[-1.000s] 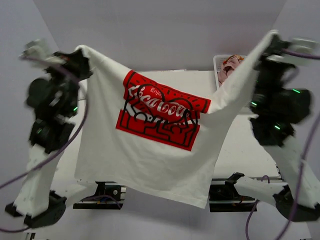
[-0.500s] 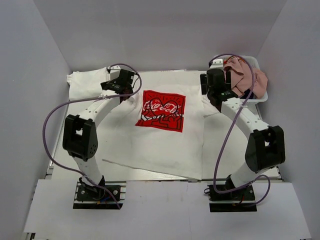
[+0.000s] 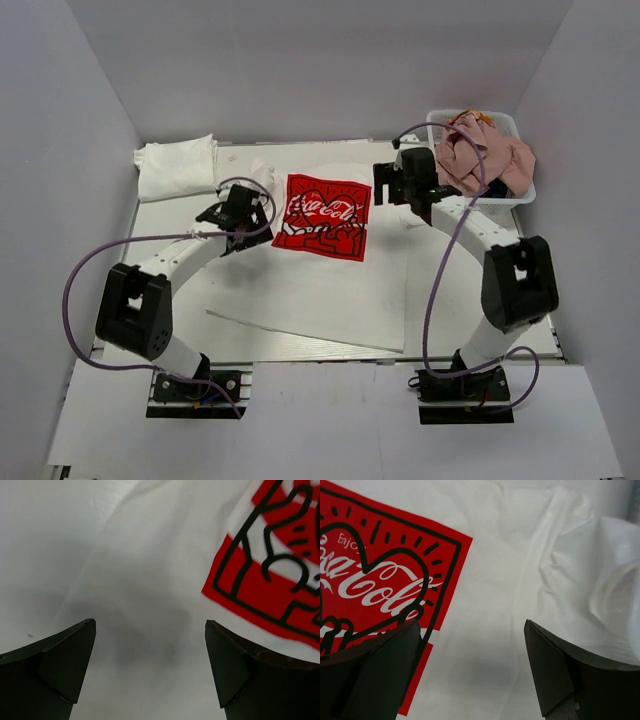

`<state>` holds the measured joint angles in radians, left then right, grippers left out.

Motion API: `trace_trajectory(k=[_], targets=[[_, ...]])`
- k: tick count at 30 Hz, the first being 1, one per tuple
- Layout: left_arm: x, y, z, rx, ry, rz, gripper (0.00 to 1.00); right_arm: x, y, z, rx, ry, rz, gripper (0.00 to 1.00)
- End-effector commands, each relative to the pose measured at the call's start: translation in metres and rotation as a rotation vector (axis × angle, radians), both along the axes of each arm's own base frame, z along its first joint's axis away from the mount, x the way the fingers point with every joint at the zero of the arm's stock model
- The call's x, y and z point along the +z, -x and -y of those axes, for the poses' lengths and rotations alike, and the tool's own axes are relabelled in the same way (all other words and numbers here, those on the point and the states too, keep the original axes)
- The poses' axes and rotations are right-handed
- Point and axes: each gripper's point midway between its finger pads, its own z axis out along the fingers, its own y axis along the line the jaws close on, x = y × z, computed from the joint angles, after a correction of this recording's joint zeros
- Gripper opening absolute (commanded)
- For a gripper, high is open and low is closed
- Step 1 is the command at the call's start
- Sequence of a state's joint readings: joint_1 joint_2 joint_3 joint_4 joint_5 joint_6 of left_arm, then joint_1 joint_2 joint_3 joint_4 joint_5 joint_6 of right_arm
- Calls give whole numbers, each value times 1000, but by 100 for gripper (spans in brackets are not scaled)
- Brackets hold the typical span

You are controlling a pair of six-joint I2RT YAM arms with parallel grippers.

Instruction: Fold and stack the t-shirts

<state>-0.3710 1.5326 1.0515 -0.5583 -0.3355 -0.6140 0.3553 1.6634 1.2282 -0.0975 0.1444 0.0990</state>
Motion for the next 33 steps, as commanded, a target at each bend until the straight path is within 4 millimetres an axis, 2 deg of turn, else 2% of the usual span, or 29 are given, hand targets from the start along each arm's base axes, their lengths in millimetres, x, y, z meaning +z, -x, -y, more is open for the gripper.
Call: trace_trajectory(k=[1,2,3,4,5,6,8,9,11,12,13,14,15,16,17,18,19,20,22,23,24,25,26,27,28,29,30,32,33], targets=[[-4,22,45,-134,233,-10,100,-17,-15,-22,44,-59,-46,90],[-18,34,44,-135,248,-41,100,-25,-21,-26,41,-65,-63,90],[-21,40,48,-151,270,-50,100,-38,-23,-29,41,-65,-90,90],[-26,41,48,-140,279,-50,100,-43,-26,-25,19,-65,-99,90],[-37,51,44,-125,275,-82,100,-52,-29,-28,17,-62,-122,90],[-42,54,41,-108,266,-91,100,-65,-28,-27,5,-51,-150,90],[-52,56,34,-88,232,-109,100,-80,-28,-25,-16,-51,-180,90],[-63,57,29,-69,199,-132,100,-94,-20,-24,-35,-54,-217,90],[-74,57,13,-20,146,-165,100,-101,-12,-24,-44,-64,-240,90],[-76,52,11,-9,127,-162,100,-120,9,-19,-71,-75,-298,90],[-81,47,5,13,99,-182,100,-123,17,-18,-72,-80,-311,90],[-83,47,-2,33,56,-201,100,-118,20,-15,-83,-87,-294,90],[-85,44,-1,34,51,-211,100,-134,47,-12,-90,-77,-343,90],[-81,33,-4,51,45,-192,100,-138,56,-8,-99,-73,-356,90],[-89,34,-7,62,34,-223,100,-137,74,-2,-129,-67,-361,90],[-89,27,-5,54,31,-220,100,-150,97,5,-156,-62,-410,90],[-91,21,-11,73,20,-221,100,-154,111,5,-166,-75,-434,90],[-94,15,-18,100,4,-222,100,-149,133,7,-163,-85,-433,90],[-101,-9,-25,112,-42,-229,100,-174,194,7,-144,-57,-555,90],[-105,-13,-25,105,-57,-262,100,-154,200,-3,-95,-89,-507,90],[-90,-45,-24,108,-61,-216,100,-159,240,-22,30,-52,-587,90],[-91,-71,-22,103,-68,-216,100,-157,258,-25,62,-43,-597,90],[-90,-87,-19,88,-71,-201,100,-158,273,-30,101,-20,-625,90],[-89,-98,-12,35,-68,-202,100,-161,315,-41,223,71,-682,90],[-96,-107,-11,22,-78,-212,100,-158,324,-50,256,78,-697,90],[-77,-132,-3,2,-61,-153,100,-159,337,-52,297,115,-728,90],[-70,-141,0,-44,-72,-136,100,-152,358,-69,415,156,-724,90],[-44,-163,9,-85,-77,-58,100,-133,358,-94,521,183,-667,90],[-31,-167,13,-106,-66,-34,100,-128,349,-95,507,217,-612,90]])
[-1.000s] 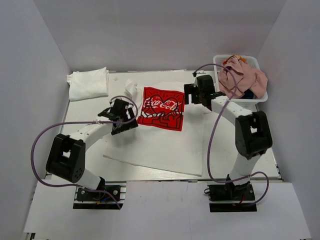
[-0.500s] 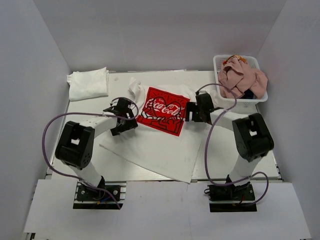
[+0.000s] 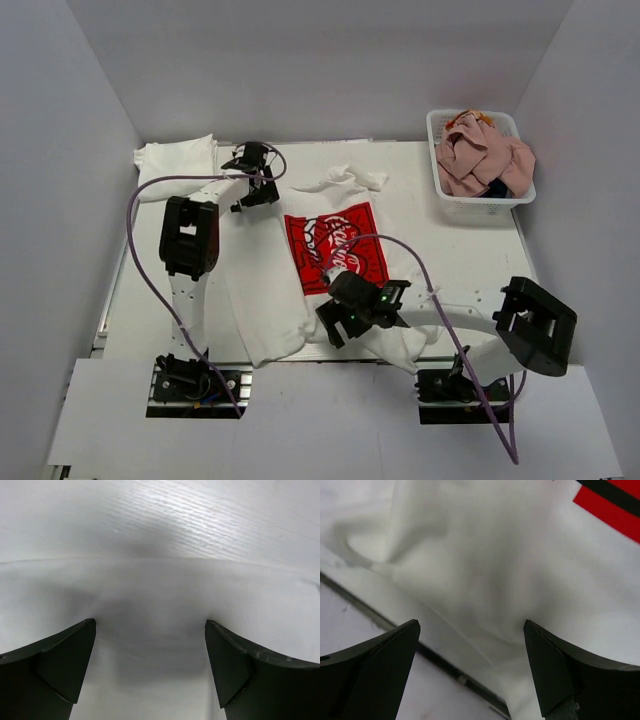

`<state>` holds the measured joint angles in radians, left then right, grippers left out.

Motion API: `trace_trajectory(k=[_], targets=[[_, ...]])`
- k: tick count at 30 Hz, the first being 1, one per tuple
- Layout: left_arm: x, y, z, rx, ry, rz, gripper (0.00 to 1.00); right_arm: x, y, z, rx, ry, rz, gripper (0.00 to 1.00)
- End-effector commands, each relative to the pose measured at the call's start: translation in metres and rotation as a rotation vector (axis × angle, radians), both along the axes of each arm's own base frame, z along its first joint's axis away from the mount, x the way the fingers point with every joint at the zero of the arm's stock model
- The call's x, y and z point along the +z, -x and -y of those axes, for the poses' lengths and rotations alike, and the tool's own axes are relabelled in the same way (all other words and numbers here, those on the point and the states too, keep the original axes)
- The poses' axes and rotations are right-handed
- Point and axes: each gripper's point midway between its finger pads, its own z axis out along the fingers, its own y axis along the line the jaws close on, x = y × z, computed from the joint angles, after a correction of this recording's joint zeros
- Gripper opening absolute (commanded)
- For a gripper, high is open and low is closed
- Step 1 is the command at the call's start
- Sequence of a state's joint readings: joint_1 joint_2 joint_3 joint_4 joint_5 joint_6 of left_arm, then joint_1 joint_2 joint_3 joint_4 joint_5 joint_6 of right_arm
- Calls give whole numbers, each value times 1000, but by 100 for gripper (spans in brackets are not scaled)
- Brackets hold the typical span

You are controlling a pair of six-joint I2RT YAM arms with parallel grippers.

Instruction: Fold and stack the t-shirts

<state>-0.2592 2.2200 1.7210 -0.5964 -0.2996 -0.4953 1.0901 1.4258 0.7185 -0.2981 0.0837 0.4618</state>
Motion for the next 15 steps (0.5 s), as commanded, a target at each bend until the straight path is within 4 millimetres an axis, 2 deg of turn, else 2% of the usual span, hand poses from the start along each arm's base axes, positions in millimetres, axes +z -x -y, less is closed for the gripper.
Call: trace_trajectory(k=[1,2,3,4,5,6,7,8,10,11,12,13,14,15], targets=[[42,-11,10,-126,-18,56,100,24,7,5,51,84,43,90],[55,-15,10,-138,-19,91,100,39,-5,-2,55,49,98,90],[79,-17,10,-144,-13,147,100,53,-12,-10,55,3,142,90],[89,-14,8,-138,-16,169,100,90,-37,-22,4,-120,283,90],[87,-1,9,-148,-19,152,100,95,-43,-20,-18,-143,318,90],[111,7,11,-152,11,192,100,104,-54,-18,-66,-160,368,90],[97,26,9,-142,27,157,100,121,-68,-18,-111,-219,412,90],[99,36,9,-143,45,160,100,128,-74,-17,-134,-226,428,90],[98,59,22,-165,131,167,100,131,-95,-1,-241,-173,467,90],[89,88,21,-156,175,145,100,125,-102,10,-285,-127,455,90],[84,101,27,-171,226,137,100,124,-115,20,-346,-97,471,90],[62,122,25,-169,250,110,100,124,-120,26,-373,-86,478,90],[58,133,31,-170,299,102,100,126,-138,37,-442,-85,489,90],[50,149,29,-169,314,89,100,128,-144,39,-456,-93,493,90]])
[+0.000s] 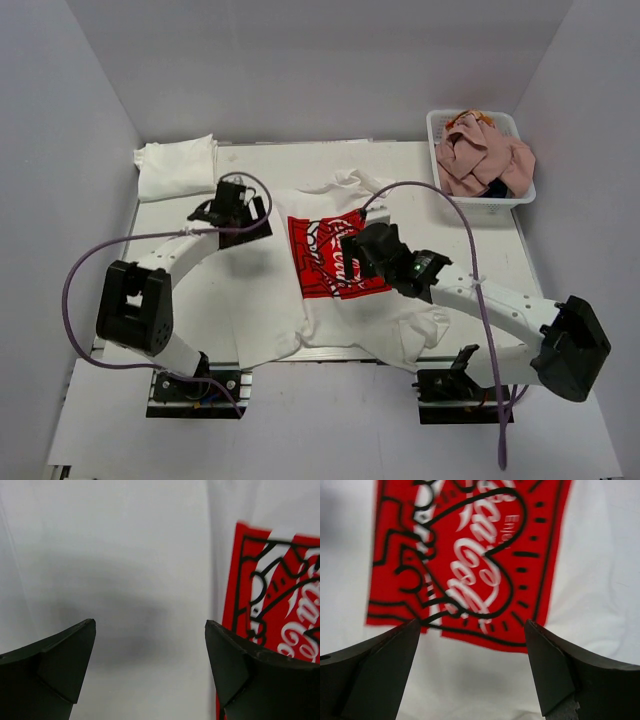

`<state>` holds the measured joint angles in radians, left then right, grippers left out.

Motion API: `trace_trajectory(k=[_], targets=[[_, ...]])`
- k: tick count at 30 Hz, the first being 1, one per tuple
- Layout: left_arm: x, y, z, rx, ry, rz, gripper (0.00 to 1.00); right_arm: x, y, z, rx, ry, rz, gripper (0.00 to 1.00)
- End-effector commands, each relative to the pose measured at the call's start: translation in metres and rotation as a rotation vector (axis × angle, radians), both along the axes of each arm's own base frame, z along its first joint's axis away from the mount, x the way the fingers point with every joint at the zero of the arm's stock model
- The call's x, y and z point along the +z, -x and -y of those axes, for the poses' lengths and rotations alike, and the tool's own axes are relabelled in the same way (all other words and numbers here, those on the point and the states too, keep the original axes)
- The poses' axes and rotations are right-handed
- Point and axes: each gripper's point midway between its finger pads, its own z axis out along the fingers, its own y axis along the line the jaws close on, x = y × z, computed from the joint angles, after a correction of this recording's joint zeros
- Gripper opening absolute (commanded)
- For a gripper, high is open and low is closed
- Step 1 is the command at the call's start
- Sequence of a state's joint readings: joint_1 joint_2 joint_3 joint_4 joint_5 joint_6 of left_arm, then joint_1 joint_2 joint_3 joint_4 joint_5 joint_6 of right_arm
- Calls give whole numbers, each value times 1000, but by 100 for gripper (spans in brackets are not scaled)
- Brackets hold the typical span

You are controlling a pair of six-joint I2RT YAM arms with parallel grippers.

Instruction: Fold and stack the t-shirts

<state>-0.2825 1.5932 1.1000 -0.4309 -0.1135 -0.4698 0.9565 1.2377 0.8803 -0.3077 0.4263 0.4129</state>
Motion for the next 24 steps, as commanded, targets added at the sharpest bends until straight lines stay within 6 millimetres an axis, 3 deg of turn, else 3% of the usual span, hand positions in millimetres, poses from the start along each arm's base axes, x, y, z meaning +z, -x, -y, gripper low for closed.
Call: trace_trajectory(k=[1,2,3,6,9,11,12,15,19,22,23,24], targets=[[-23,34,19,-37,139,-38,100,10,-45,31,-196,0,56,90],[-24,35,17,-21,139,-36,100,21,-61,32,-210,-53,78,90],[-28,38,16,-20,137,-44,100,24,-65,29,-193,-75,65,90],[-35,43,24,-76,153,-84,100,32,-101,47,-293,-106,29,90],[-51,47,25,-95,148,-134,100,27,-139,59,-374,-108,-4,90],[-71,53,19,-73,113,-181,100,39,-160,61,-392,-138,5,90],[-79,57,9,-27,96,-220,100,42,-183,66,-421,-142,-1,90],[-101,70,-43,181,-130,-338,100,38,-206,67,-436,-121,-30,90],[-110,87,-89,337,-328,-451,100,10,-194,79,-424,-66,-101,90],[-111,77,-109,399,-350,-468,100,-13,-163,88,-390,-48,-166,90],[-105,63,-111,417,-336,-443,100,-31,-146,89,-374,-37,-217,90],[-102,61,-122,445,-356,-452,100,-36,-139,89,-365,-35,-231,90]])
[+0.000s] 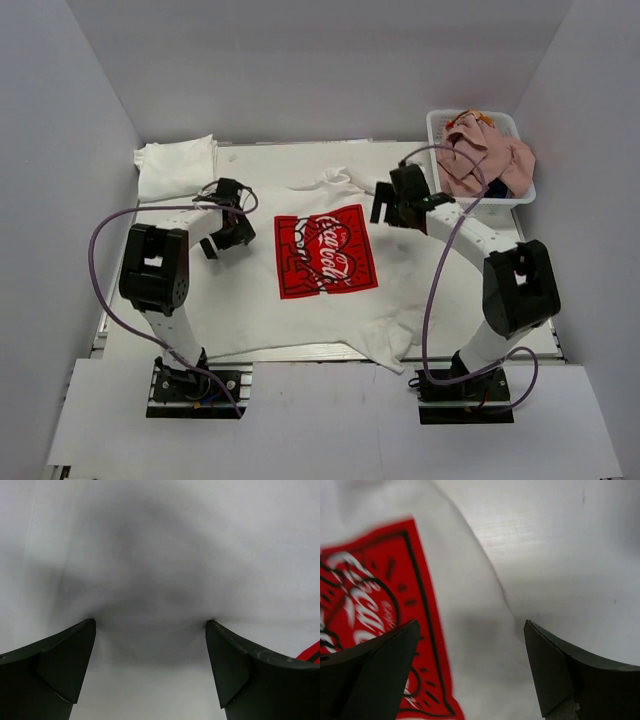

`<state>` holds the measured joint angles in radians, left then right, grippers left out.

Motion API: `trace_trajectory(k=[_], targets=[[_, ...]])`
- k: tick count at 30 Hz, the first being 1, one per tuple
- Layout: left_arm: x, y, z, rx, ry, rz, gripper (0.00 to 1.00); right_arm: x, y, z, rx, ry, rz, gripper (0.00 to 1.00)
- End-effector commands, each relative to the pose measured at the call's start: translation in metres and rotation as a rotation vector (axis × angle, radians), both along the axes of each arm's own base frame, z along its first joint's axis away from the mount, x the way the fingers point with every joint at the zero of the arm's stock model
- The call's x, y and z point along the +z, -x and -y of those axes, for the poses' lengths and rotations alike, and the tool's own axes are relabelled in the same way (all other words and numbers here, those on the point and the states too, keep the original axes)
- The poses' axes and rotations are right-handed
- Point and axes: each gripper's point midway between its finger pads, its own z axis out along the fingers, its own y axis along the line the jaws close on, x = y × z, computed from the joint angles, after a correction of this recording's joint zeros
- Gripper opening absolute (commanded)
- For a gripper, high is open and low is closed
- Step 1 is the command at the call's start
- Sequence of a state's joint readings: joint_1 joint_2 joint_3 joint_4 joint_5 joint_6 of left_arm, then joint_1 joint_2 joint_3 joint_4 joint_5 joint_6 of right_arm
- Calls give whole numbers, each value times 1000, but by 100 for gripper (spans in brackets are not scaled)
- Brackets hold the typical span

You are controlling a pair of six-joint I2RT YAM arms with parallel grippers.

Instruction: Fold and stack the t-shirts

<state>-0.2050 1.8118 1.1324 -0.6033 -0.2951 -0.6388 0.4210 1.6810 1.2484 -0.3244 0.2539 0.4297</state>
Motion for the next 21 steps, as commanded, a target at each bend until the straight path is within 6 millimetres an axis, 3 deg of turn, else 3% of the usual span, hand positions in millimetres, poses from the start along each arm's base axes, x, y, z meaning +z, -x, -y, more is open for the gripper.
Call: trace_trajectory(k=[1,2,3,4,5,8,10,12,14,15,16,17,18,19,21], targets=[[-17,27,-59,123,-208,-170,100,-26,53,8,70,-15,-101,90],[-4,7,-64,142,-216,-127,100,-30,60,8,79,-20,-108,90],[3,3,-67,147,-241,-128,100,-19,61,3,112,-62,-65,90],[17,-16,-65,136,-235,-78,100,-39,76,9,127,-38,-104,90],[25,-22,-61,112,-236,-56,100,-38,77,10,127,-38,-95,90],[63,-51,-36,-18,-150,97,100,-29,67,12,129,-31,-35,90],[83,-67,-7,-124,-8,215,100,-22,58,11,120,-35,-2,90],[102,-57,12,-221,88,292,100,-10,38,4,109,-68,40,90],[103,-51,23,-269,145,347,100,-12,21,2,111,-71,53,90],[117,-47,35,-323,199,393,100,7,5,-7,121,-92,101,90],[117,-44,45,-355,232,408,100,13,-3,-12,139,-107,123,90],[117,-40,57,-397,291,418,100,4,-17,-17,143,-103,107,90],[116,-38,62,-415,315,420,100,15,-27,-27,172,-134,126,88],[114,-36,66,-431,340,419,100,16,-38,-35,200,-131,132,87],[115,-34,86,-491,400,420,100,-13,-45,-47,276,-115,77,85]])
